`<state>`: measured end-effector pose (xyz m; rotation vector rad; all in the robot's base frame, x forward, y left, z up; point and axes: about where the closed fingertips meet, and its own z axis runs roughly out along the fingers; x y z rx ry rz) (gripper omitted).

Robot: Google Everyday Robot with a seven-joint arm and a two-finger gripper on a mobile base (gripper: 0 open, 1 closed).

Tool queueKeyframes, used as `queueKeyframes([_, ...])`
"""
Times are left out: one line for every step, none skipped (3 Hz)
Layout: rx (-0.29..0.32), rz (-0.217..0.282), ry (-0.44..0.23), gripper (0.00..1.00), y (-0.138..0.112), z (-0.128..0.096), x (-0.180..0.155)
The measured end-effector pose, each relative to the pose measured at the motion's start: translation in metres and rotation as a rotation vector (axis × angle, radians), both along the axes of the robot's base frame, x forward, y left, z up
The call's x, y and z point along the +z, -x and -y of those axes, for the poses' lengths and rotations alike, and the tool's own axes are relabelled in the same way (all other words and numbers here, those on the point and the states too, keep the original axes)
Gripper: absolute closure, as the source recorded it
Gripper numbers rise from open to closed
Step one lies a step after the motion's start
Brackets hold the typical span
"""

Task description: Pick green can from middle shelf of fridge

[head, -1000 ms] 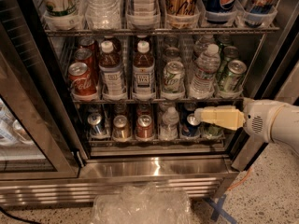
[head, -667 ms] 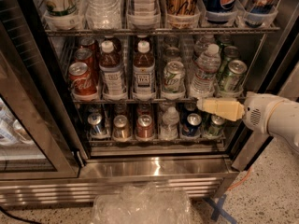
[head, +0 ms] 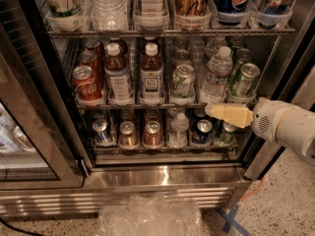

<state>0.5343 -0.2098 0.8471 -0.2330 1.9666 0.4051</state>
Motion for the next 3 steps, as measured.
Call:
queueKeyframes([-0.059, 0.051, 0.006, 0.11, -0.009, 0.008, -0.006])
queueKeyframes([-0.107, 0.122, 0.036, 0.1, -0.02, 0.016, -0.006])
queueKeyframes([-0.152, 0.192, 0.061, 0.16, -0.029, 0.022, -0.006])
